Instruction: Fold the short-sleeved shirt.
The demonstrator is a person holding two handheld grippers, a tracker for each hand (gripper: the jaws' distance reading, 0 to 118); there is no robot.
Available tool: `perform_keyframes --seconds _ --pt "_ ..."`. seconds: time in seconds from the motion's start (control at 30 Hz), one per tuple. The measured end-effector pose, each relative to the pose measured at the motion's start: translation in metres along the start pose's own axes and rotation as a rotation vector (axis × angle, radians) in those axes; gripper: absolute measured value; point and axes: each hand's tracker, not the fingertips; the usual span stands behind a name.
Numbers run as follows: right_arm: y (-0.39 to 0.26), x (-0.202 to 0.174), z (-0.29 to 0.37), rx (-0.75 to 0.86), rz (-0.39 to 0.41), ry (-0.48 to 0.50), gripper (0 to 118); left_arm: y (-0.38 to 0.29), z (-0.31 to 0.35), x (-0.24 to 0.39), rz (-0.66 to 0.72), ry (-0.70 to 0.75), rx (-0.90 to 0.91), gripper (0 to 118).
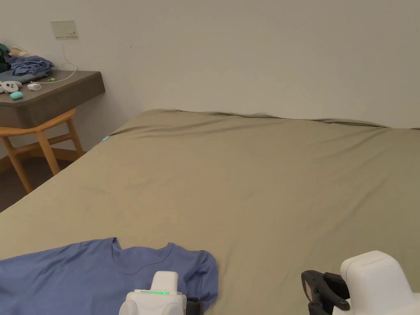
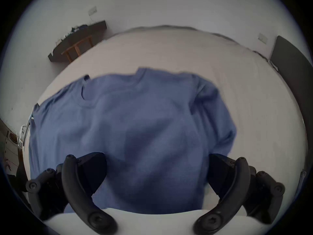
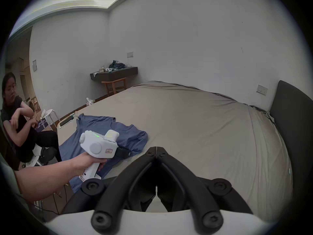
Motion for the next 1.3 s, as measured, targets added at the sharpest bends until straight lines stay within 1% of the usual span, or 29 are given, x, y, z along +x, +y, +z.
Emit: perform_keyframes --seconds 0.03,0.07,0.1,0.13,0.17,0.2,0.23,0.27,0.3,0.33,0.4,0.5,0.6,0.63,0.7,0.73,0.87,0.93,1.0,1.07,1.1,1.17,1.23,1.3 --pt "0.000 0.000 0.001 -0.001 0.003 -0.001 2 0.001 -0.011 -0.008 0.024 -0.016 0.017 115" --pt "0.000 0.001 0.001 -0.002 0.007 -0.005 2 0.006 -0.011 -0.019 0.099 -0.046 0.034 98" --pt "-0.001 0.002 0.001 -0.002 0.009 -0.009 2 0.009 -0.003 -0.026 0.177 0.011 0.073 82" --pt "-0.001 0.005 0.005 -0.002 0.008 -0.010 2 0.013 0.008 -0.036 0.251 0.110 0.167 82" --pt "-0.001 0.008 0.006 -0.003 0.003 -0.010 2 0.011 0.013 -0.045 0.299 0.164 0.199 10" --pt "-0.001 0.011 0.007 -0.002 -0.010 -0.012 2 0.010 0.014 -0.051 0.374 0.193 0.138 5" --pt "-0.001 0.014 0.008 0.001 -0.021 -0.016 2 0.017 0.010 -0.059 0.349 0.141 0.087 5" --pt "-0.002 0.018 0.010 0.010 -0.036 -0.021 2 0.021 0.007 -0.066 0.361 0.028 0.041 5" --pt "-0.001 0.021 0.012 0.020 -0.051 -0.023 2 0.023 0.001 -0.073 0.398 -0.023 0.032 5" --pt "-0.001 0.024 0.015 0.035 -0.071 -0.026 2 0.029 0.008 -0.083 0.418 0.003 0.131 5" --pt "0.001 0.031 0.025 0.077 -0.108 -0.041 2 0.039 0.029 -0.093 0.478 -0.037 0.199 5" --pt "0.006 0.046 0.044 0.115 -0.127 -0.101 2 0.050 0.091 -0.081 0.543 -0.113 0.284 5" --pt "0.012 0.069 0.075 0.166 -0.149 -0.201 2 0.088 0.140 -0.058 0.399 -0.095 0.364 5" --pt "0.014 0.078 0.088 0.181 -0.157 -0.234 2 0.095 0.160 -0.046 0.351 -0.125 0.416 5" --pt "0.016 0.096 0.114 0.212 -0.169 -0.323 2 0.113 0.198 -0.020 0.303 -0.203 0.513 5" --pt "0.016 0.105 0.129 0.221 -0.169 -0.365 2 0.121 0.217 0.000 0.317 -0.255 0.484 5" --pt "0.012 0.141 0.190 0.273 -0.206 -0.513 2 0.154 0.286 0.089 0.137 -0.297 0.598 5" --pt "0.007 0.156 0.222 0.299 -0.228 -0.591 2 0.160 0.307 0.139 0.071 -0.342 0.615 5" --pt "0.005 0.169 0.253 0.318 -0.267 -0.656 2 0.167 0.308 0.193 0.025 -0.428 0.580 5" --pt "0.006 0.178 0.279 0.341 -0.285 -0.676 2 0.151 0.311 0.257 -0.065 -0.489 0.525 5" --pt "0.006 0.181 0.289 0.349 -0.279 -0.679 2 0.146 0.309 0.282 -0.119 -0.510 0.494 5" --pt "0.006 0.185 0.310 0.365 -0.246 -0.725 2 0.117 0.303 0.342 -0.208 -0.561 0.426 5" --pt "0.003 0.186 0.326 0.373 -0.217 -0.771 2 0.087 0.292 0.387 -0.261 -0.602 0.354 5" --pt "-0.001 0.189 0.336 0.368 -0.215 -0.786 2 0.055 0.280 0.425 -0.304 -0.637 0.281 5"
